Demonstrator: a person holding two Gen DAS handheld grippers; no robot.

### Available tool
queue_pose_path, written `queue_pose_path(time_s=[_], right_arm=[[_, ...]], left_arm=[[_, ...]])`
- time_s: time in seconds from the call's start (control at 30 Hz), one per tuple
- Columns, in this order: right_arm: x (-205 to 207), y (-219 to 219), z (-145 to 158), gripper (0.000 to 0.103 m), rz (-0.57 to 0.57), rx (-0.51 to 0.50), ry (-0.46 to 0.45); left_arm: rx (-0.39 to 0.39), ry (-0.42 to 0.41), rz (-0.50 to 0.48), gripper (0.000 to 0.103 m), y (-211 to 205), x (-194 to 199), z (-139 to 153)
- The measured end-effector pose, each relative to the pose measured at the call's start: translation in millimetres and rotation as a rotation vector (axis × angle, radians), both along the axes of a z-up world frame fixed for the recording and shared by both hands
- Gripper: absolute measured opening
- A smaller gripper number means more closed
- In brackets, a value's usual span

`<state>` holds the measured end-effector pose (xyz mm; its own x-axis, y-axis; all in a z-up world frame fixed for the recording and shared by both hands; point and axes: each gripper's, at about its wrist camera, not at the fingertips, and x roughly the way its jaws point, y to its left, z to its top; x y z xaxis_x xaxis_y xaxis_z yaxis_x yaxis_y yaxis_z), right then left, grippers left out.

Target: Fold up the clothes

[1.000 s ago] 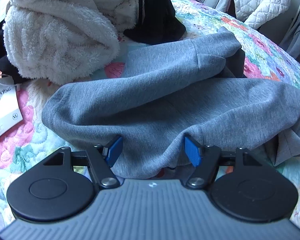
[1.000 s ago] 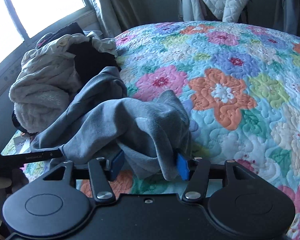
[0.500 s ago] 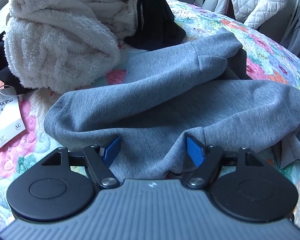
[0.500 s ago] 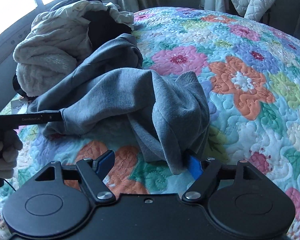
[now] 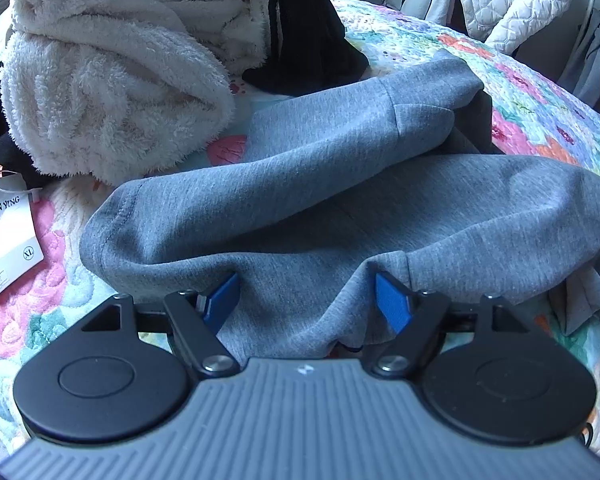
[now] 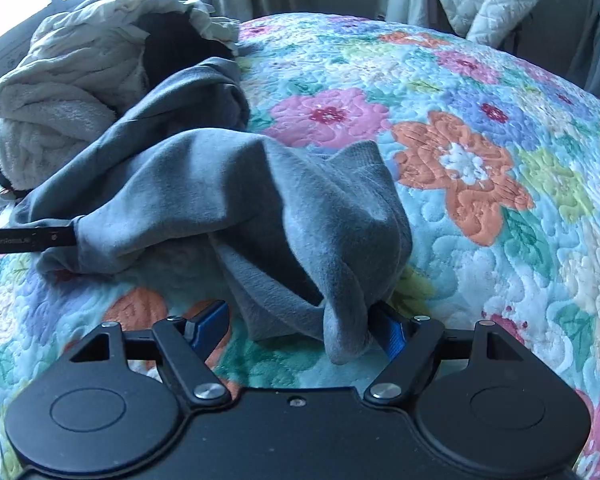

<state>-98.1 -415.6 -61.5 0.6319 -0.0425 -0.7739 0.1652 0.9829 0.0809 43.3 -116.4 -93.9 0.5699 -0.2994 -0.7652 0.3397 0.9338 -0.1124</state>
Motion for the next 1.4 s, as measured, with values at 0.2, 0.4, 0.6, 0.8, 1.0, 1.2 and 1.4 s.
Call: queue_pose_path(time_s=[0.2, 0.4, 0.6, 0.8, 1.0, 1.2, 1.4], right_arm=[[-4.3, -19.4, 27.2, 0.07, -0.017, -0.039, -0.067], [-8.6, -38.9, 54.4, 0.018, -0.034, -0.079, -0.134], [-12.9, -58.3, 81.6, 0.011, -0.051, -0.118, -0.2], [-17.2, -77.7, 108.9, 0.01, -0.068, -0.158, -0.267], [5.1, -74.1, 47.9, 0.02, -0.078, -0.174, -0.066], [-19.8, -72.8, 55.4, 0.023, -0.077, -0.071, -0.138], [-33.3, -80.3, 63.3, 0.05, -0.081, 0.073, -0.2]], left_arm=[[-0.021, 0.011, 0.007, 0.078, 3.3, 4.3, -2.9], [-0.006, -0.001, 0.01, 0.078, 0.3, 1.2, -1.1], [-0.032, -0.036, -0.002, 0.078, -0.7, -10.3, 18.5], [-0.089, -0.071, -0.066, 0.078, -12.7, -28.8, 47.2], [-0.021, -0.047, -0.087, 0.078, -31.4, -35.3, 33.8], [-0.016, -0.04, -0.088, 0.078, -29.9, -33.2, 30.9], [-0.009, -0.059, -0.117, 0.078, -30.5, -31.3, 27.0]])
